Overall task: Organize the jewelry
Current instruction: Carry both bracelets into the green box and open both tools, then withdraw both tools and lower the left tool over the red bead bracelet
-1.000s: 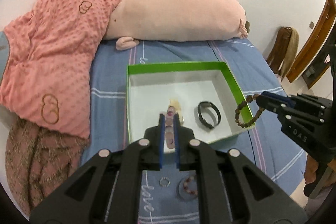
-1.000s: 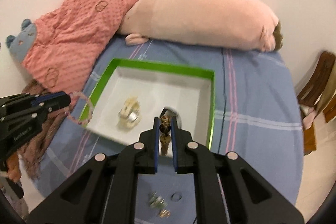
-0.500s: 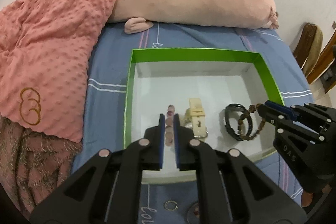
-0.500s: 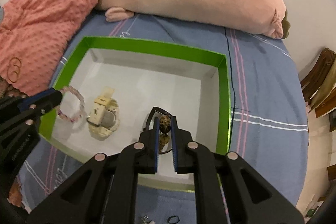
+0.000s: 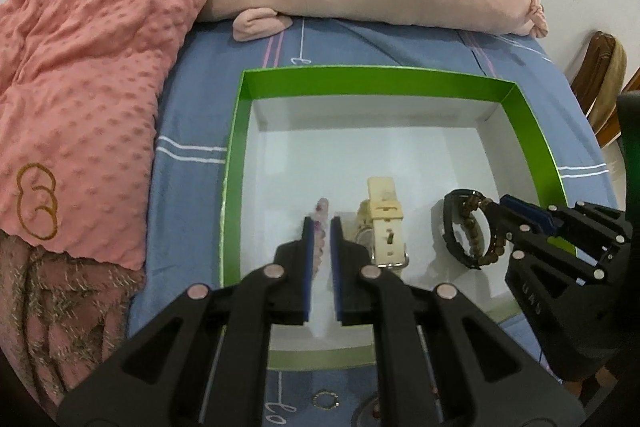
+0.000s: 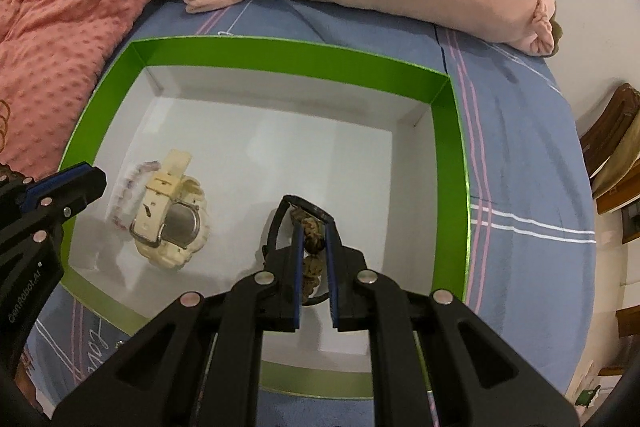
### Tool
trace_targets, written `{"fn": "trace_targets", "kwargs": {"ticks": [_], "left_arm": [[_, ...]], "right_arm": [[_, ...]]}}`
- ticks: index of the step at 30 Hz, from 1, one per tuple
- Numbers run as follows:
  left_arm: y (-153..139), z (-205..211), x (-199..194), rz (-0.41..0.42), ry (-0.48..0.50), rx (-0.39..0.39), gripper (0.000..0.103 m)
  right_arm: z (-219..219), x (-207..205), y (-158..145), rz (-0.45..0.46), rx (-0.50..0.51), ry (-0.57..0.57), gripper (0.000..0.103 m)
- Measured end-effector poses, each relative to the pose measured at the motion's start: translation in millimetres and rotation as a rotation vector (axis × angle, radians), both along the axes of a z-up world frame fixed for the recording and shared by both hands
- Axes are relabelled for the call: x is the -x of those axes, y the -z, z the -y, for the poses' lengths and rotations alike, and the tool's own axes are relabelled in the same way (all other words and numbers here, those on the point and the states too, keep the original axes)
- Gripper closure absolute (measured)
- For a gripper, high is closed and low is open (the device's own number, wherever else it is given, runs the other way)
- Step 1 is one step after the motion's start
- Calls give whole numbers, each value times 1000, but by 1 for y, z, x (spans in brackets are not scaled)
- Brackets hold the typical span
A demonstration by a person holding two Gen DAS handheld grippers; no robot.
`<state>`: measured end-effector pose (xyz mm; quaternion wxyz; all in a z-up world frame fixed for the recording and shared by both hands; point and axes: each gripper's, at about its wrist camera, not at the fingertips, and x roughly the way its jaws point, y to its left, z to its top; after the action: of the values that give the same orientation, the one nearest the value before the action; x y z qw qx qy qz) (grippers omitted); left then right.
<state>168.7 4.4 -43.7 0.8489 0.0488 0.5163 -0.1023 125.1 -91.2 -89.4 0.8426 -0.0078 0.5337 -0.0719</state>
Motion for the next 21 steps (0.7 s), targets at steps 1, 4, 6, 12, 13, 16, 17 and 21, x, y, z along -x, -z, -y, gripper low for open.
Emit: {"fn": "trace_targets", "kwargs": {"ticks": [1,4,6,12,13,16,17,21], "left_arm": [[1,0,0,-4,-1,1,93],[0,1,2,-2,-2,-1,83],[-4,1,5,13,-8,-13,71],[-46,2,35,131,-36,-44,34],[-54,3,43,155,-38,-55,32],[-72,4,59,196,-46,-76,31],[-77,2,64,201,-46,-70,30],[-89,-2,83,216,-54,-61,25]], "right_arm": [[0,0,0,-1,-1,3,93],[1,3,-2,8,15,13,66],[0,6,-9,30,28,17,50],[-7,28,-44,104,20,11,45],[-9,33,-50,117,22,13,41],[-11,49,-64,145,18,15,40],[-11,54,-68,152,14,18,39],[-11,79,-78,166,2,32,32]]}}
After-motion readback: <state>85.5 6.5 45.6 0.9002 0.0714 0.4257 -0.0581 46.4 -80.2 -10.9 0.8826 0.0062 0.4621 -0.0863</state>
